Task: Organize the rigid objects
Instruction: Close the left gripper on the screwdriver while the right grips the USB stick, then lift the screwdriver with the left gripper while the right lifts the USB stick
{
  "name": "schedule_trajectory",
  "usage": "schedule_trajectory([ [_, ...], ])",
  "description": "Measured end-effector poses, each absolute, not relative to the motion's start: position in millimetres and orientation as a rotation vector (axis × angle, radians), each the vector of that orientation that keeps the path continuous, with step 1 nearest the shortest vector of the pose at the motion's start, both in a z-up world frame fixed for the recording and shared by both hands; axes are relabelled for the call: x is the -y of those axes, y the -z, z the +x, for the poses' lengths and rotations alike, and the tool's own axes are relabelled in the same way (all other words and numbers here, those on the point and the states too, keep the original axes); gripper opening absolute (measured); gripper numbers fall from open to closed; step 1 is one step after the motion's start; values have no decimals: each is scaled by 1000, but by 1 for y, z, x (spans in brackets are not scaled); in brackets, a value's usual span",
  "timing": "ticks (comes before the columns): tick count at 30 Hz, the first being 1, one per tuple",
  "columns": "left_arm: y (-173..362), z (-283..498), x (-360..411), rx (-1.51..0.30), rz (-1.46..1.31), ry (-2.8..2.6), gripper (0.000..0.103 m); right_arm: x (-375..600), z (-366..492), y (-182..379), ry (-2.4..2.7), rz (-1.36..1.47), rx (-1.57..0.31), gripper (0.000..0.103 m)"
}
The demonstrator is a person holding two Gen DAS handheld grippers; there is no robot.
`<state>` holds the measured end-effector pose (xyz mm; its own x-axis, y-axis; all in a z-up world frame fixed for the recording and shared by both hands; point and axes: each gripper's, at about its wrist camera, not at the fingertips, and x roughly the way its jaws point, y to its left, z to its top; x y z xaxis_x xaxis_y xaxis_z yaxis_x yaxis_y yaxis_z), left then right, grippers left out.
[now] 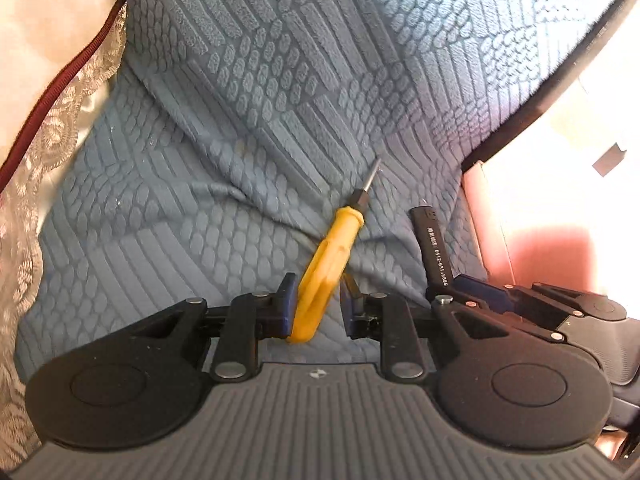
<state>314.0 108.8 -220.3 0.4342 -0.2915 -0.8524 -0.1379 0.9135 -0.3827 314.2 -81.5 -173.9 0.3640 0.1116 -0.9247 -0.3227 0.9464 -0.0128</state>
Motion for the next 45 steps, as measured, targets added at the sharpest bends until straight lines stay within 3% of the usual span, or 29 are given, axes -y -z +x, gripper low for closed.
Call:
schedule_trajectory([
  [29,187,246,-94,-1108,-403,77,19,110,241,127,-313,-176,-1171,26],
  [36,180,210,-80,-1098,-440,91,10,115,213,113,-345,-145,-1147,25],
  [45,184,200,-77,-1063,-475,86,11,111,192,117,-352,-146,-1158,26],
])
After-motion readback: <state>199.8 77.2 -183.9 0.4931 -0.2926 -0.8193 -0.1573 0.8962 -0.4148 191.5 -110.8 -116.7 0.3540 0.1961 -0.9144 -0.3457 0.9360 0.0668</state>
